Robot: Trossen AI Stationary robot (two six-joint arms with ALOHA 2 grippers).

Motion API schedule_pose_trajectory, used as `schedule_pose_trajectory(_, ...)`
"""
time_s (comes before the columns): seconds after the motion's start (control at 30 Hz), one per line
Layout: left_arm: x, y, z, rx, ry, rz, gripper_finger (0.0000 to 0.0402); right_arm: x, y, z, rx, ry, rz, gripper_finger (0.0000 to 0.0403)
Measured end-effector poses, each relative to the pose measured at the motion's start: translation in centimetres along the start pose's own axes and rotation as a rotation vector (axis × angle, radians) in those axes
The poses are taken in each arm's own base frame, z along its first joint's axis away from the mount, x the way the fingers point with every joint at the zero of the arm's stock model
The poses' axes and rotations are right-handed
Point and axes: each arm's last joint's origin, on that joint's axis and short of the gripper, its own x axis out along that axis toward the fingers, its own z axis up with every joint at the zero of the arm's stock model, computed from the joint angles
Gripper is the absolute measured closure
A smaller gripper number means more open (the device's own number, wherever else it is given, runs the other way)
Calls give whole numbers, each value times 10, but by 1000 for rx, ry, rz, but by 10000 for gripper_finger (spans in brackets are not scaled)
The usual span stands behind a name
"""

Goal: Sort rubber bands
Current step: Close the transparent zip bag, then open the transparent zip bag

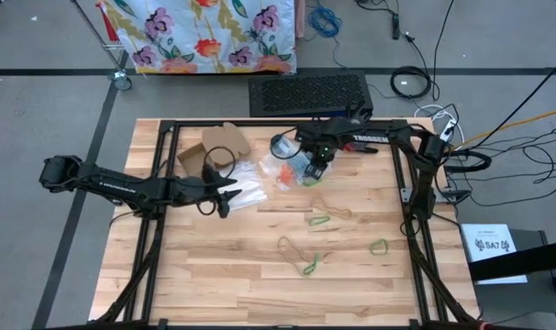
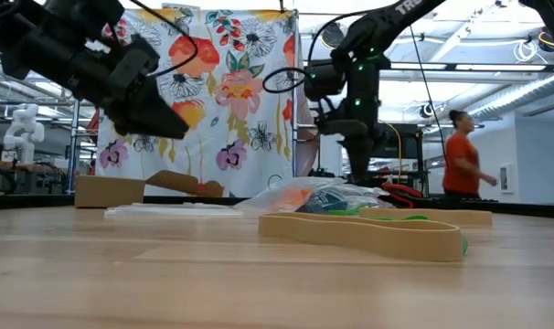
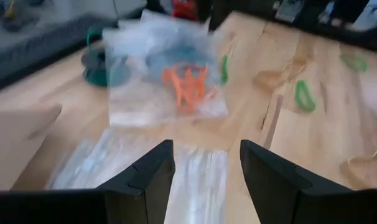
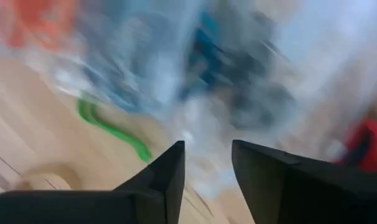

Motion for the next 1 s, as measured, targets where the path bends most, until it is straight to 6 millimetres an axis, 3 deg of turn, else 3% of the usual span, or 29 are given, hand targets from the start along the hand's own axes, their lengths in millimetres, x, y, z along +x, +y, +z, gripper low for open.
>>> schedule_pose_trajectory(0.13,0,4,-9,-24,83,45,217,-17,-2,-9,56,1,-48,281)
schedule_pose_trajectory(0.33,0,8,-18,-10,106,103,217,-33,25,-30,16,-122,-87,292)
schedule_pose_trajectory(0.43,0,10,-22,4,120,140,217,-32,42,-53,34,-190,-93,296)
schedule_pose_trajectory(0.7,5,26,-27,6,180,255,217,-13,97,-111,32,-461,133,298)
schedule_pose_trajectory(1.0,20,47,-35,20,291,313,217,-13,138,-114,-91,-763,339,298)
